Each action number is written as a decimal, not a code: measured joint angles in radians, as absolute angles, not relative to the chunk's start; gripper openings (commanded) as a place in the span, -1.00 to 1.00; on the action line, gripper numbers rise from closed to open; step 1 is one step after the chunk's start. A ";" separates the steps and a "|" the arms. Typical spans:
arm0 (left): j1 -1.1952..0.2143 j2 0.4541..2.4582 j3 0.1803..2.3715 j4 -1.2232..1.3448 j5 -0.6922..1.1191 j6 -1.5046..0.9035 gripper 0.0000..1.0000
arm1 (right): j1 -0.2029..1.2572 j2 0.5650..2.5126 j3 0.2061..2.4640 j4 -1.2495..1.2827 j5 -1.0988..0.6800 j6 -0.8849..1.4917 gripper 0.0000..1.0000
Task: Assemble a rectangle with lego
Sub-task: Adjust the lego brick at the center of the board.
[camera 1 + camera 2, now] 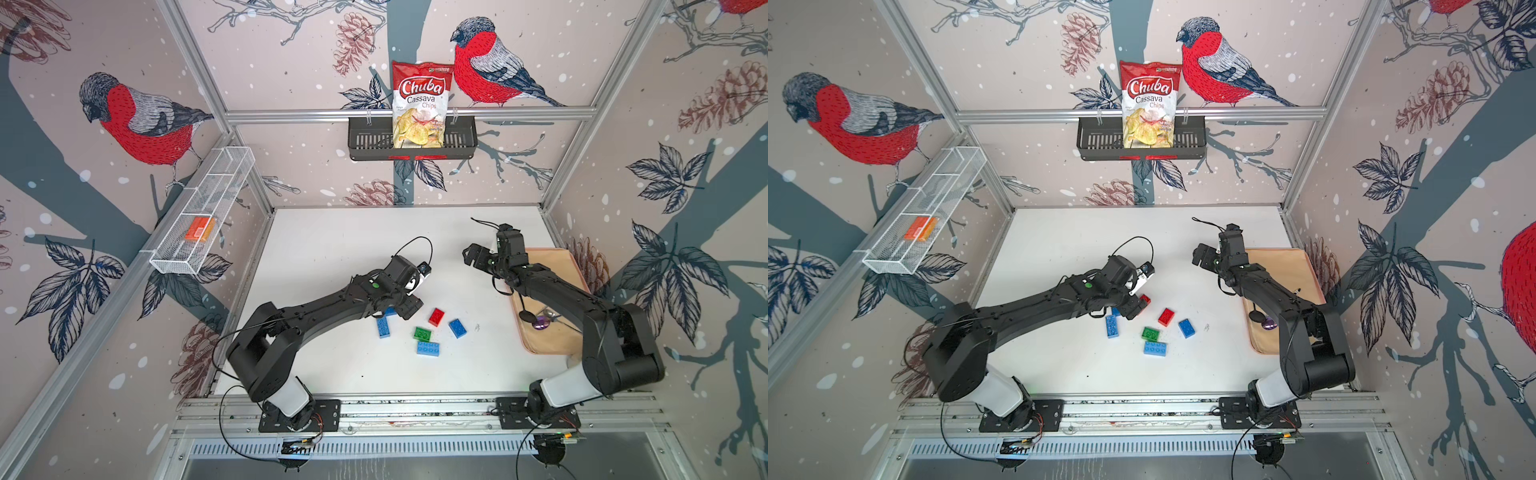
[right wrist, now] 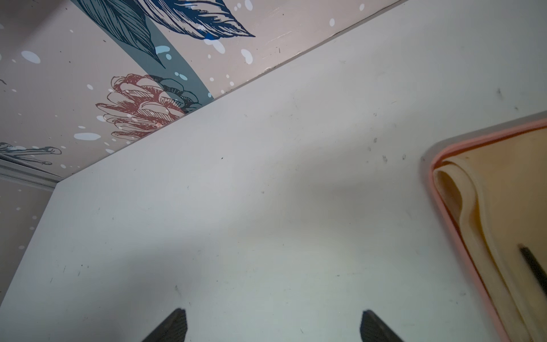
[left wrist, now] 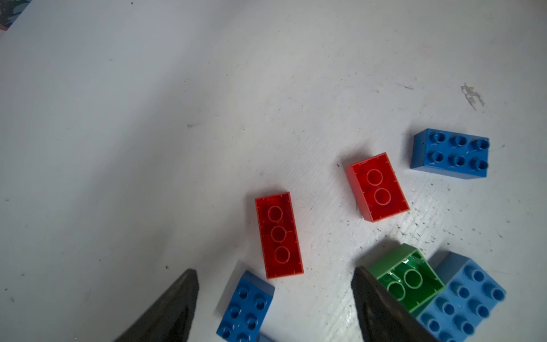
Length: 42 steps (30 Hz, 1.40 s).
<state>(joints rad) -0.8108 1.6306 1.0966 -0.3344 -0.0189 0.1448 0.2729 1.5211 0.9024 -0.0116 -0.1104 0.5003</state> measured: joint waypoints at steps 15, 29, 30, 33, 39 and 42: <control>-0.812 1.858 1.229 -0.426 -0.027 0.077 -0.16 | 0.285 1.523 0.896 -0.015 -0.112 0.496 0.97; -0.809 1.931 1.259 -0.440 -0.030 0.059 -0.61 | 0.318 1.523 0.890 -0.015 -0.084 0.472 0.98; -0.809 1.931 1.259 -0.438 -0.030 0.059 -0.74 | 0.319 1.523 0.890 -0.015 -0.081 0.471 0.98; -0.804 1.930 1.259 -0.426 -0.027 0.059 -0.96 | 0.321 1.523 0.889 -0.015 -0.079 0.470 0.98; -0.711 1.870 1.233 -0.388 0.076 0.059 -0.98 | 0.321 1.488 0.852 0.013 -0.092 0.470 1.00; -0.644 1.794 1.231 -0.339 0.147 0.059 -1.00 | 0.321 1.445 0.815 0.059 -0.134 0.471 1.00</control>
